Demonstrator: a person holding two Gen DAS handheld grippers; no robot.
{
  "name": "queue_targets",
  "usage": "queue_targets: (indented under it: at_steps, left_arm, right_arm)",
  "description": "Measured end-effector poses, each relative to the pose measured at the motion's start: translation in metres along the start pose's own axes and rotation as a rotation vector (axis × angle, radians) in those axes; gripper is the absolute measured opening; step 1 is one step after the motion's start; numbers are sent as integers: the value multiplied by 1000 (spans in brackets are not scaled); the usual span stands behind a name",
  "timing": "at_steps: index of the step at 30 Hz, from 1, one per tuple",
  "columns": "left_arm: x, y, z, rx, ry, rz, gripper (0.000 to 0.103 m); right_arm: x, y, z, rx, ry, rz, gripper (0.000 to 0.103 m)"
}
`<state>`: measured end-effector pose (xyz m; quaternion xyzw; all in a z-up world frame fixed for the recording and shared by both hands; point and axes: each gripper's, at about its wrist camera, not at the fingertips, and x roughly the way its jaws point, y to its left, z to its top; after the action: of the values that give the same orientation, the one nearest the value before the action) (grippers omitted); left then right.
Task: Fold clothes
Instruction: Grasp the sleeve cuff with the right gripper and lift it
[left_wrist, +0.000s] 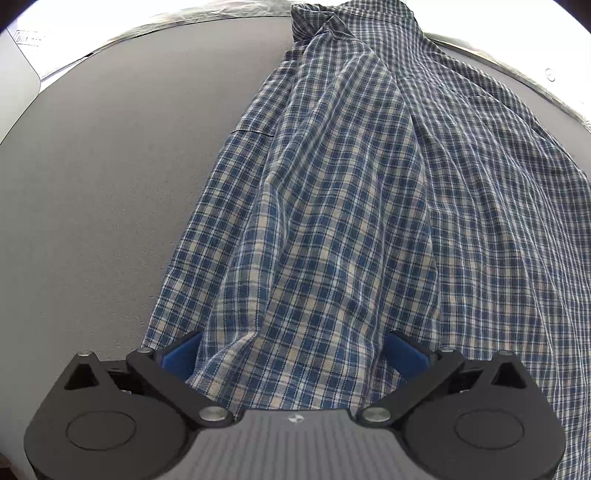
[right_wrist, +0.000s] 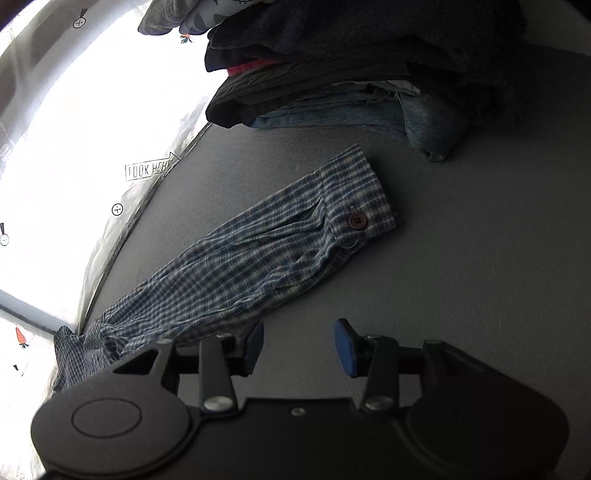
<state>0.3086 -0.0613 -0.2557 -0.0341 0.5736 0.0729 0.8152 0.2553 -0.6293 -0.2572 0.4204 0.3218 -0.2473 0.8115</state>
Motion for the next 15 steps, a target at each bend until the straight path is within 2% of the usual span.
queue_targets:
  at_steps: [5, 8, 15]
  left_arm:
    - [3, -2, 4, -16, 23, 4, 103]
    - [4, -2, 5, -25, 30, 7, 103]
    - [10, -9, 9, -40, 29, 12, 103]
  right_arm:
    - [15, -2, 19, 58, -96, -119, 44]
    - [21, -4, 27, 86, -121, -146, 44]
    - [32, 12, 28, -50, -136, -207, 51]
